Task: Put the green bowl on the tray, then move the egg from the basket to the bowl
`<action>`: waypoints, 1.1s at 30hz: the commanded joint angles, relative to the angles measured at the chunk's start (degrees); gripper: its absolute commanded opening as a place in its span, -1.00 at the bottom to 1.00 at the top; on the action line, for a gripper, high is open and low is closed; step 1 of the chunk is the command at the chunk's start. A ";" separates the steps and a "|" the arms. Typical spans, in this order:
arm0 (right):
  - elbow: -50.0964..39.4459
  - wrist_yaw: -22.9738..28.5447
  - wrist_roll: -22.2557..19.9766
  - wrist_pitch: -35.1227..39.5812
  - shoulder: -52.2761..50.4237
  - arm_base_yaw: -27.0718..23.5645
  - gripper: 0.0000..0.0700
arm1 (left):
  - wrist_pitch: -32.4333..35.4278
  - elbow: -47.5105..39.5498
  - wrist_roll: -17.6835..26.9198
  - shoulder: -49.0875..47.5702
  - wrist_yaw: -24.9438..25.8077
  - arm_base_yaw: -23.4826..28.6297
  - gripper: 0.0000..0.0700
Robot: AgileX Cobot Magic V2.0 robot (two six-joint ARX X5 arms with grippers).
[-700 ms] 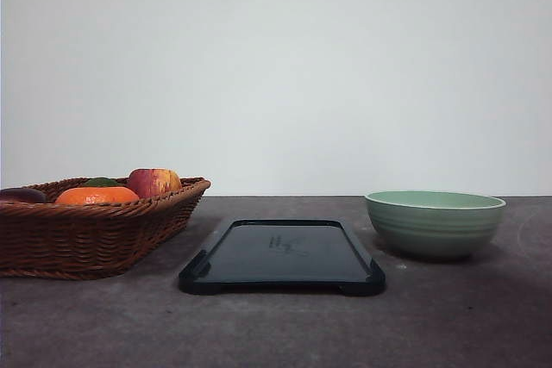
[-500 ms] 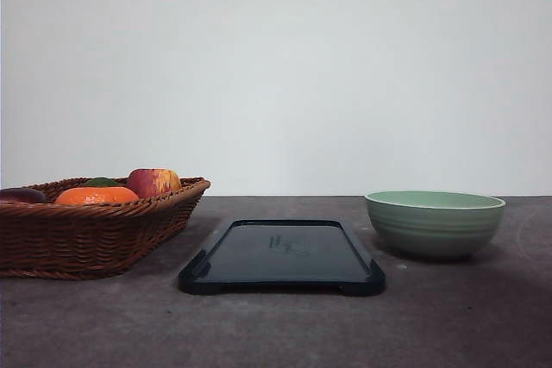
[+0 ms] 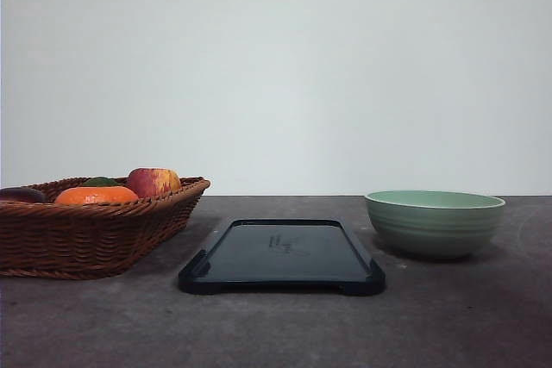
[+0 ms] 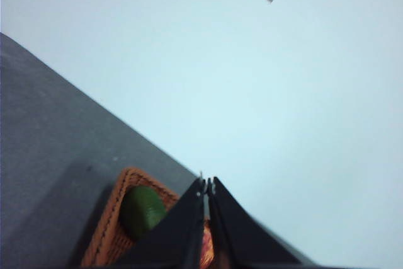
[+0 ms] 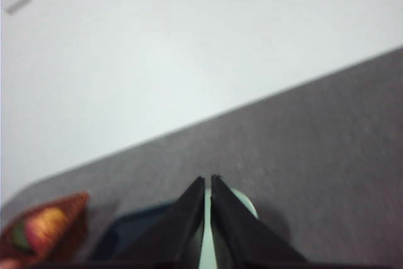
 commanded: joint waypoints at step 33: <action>28.40 -11.37 -39.12 -25.13 41.53 14.14 -0.98 | -39.94 43.55 54.16 49.09 22.93 -11.15 -0.98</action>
